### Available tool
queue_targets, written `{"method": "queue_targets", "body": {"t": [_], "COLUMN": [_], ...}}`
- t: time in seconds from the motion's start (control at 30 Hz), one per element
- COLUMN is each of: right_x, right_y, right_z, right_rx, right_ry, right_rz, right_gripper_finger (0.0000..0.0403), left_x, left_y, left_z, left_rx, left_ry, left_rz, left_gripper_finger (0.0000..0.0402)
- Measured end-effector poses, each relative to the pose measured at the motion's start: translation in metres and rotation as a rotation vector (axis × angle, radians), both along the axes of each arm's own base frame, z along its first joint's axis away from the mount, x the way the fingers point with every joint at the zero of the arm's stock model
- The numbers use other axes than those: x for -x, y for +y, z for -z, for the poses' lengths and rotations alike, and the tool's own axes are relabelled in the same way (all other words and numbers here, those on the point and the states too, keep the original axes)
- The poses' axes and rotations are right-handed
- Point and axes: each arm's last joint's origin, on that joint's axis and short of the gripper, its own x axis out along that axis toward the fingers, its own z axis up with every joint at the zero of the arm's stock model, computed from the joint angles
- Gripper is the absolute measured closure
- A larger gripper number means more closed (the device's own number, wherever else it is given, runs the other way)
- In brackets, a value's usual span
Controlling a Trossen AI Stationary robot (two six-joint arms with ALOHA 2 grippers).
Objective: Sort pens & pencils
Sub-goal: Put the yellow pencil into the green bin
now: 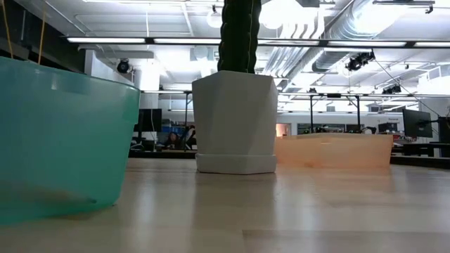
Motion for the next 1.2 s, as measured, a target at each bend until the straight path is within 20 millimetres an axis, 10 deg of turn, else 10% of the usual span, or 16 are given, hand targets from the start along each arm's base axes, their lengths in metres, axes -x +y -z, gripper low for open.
{"method": "queue_targets", "body": {"t": [0.83,1.2], "right_x": [0.0,0.0], "right_y": [0.001,0.001], "right_z": [0.0,0.0], "right_rx": [0.011,0.02], "right_ry": [-0.004,-0.006], "right_rz": [-0.046,-0.049], "right_gripper_finger": [0.0392,0.0392], "left_x": [-0.034,-0.034], "left_y": [0.011,0.011], "left_z": [0.003,0.002], "left_rx": [0.016,0.019], "left_ry": [-0.047,-0.05], "left_rz": [0.048,0.059], "left_gripper_finger": [0.0296,0.0391]}}
